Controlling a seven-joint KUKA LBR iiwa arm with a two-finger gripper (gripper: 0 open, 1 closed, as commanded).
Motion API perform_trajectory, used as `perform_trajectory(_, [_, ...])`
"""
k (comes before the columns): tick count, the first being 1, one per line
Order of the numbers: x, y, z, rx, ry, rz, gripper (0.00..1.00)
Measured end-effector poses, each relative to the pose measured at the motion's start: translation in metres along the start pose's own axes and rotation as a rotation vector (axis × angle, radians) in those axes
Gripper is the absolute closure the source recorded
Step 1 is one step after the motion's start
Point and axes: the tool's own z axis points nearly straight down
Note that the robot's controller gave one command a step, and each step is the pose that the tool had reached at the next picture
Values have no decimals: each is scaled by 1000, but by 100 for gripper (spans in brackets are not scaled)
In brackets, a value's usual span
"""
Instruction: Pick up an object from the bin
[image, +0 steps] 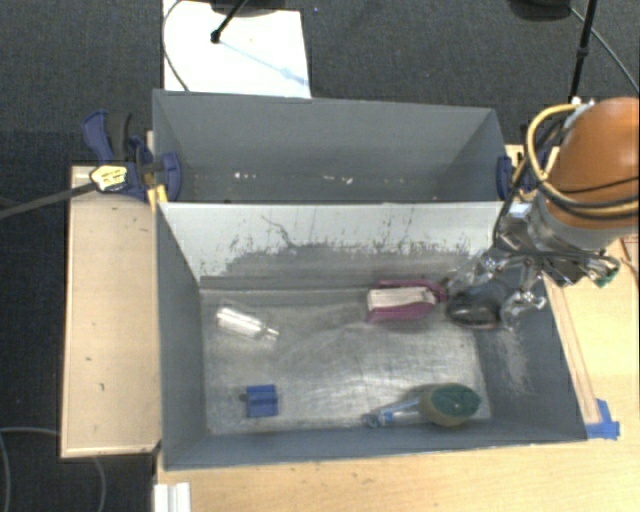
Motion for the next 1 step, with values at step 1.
perform_trajectory(1, [-19, -6, -2, -4, 0, 107, 100])
